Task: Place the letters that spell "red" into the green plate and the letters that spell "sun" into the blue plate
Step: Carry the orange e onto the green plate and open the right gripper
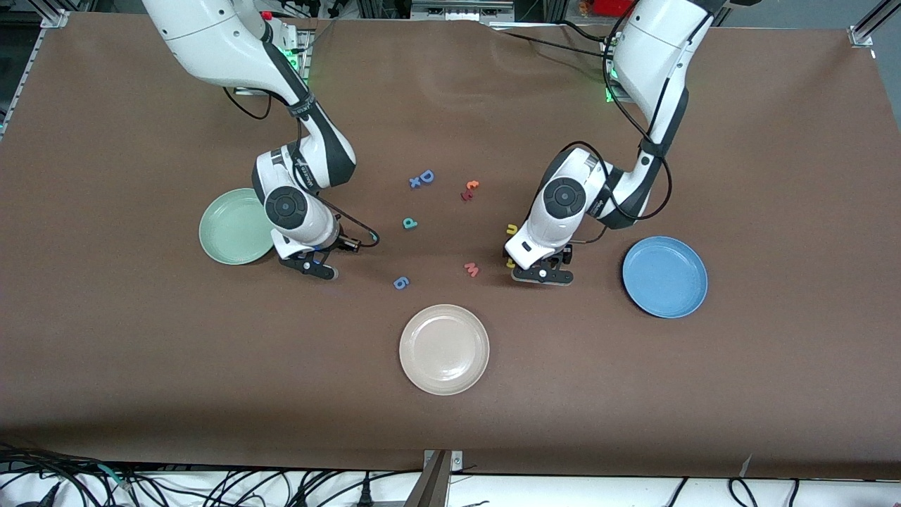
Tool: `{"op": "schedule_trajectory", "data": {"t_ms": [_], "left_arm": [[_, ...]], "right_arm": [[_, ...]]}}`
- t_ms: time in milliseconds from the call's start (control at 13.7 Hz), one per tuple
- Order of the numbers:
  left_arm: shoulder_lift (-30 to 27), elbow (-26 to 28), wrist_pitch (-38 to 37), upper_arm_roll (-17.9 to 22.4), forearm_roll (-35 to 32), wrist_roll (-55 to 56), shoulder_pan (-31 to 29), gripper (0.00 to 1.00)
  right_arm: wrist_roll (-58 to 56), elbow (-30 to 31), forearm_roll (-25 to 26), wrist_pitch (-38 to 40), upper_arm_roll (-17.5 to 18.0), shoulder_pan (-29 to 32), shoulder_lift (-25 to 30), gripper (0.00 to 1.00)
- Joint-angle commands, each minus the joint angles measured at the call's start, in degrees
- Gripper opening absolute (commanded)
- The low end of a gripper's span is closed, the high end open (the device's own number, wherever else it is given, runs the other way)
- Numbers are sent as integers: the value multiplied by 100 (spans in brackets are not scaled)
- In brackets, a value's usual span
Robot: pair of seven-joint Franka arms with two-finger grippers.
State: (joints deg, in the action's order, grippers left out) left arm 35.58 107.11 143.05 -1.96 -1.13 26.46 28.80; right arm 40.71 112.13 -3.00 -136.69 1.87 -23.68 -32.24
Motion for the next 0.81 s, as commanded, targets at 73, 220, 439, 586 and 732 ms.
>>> {"op": "schedule_trajectory", "data": {"t_ms": [73, 220, 439, 586, 732], "left_arm": [[-393, 407, 47, 12, -168, 96, 55, 100], [-482, 547, 56, 12, -168, 96, 56, 100], [-473, 574, 65, -15, -168, 96, 73, 100], [-429, 583, 100, -23, -168, 105, 108, 100], [-394, 740, 432, -23, -159, 114, 108, 100]], "right_arm": [[121, 169, 72, -77, -12, -40, -1, 12], [121, 160, 72, -60, -12, -40, 51, 10], [-176, 73, 89, 1052, -221, -5, 620, 10], [-1052, 37, 63, 1774, -660, 12, 999, 10], [-1747, 37, 54, 2232, -1082, 12, 1220, 10]]}}
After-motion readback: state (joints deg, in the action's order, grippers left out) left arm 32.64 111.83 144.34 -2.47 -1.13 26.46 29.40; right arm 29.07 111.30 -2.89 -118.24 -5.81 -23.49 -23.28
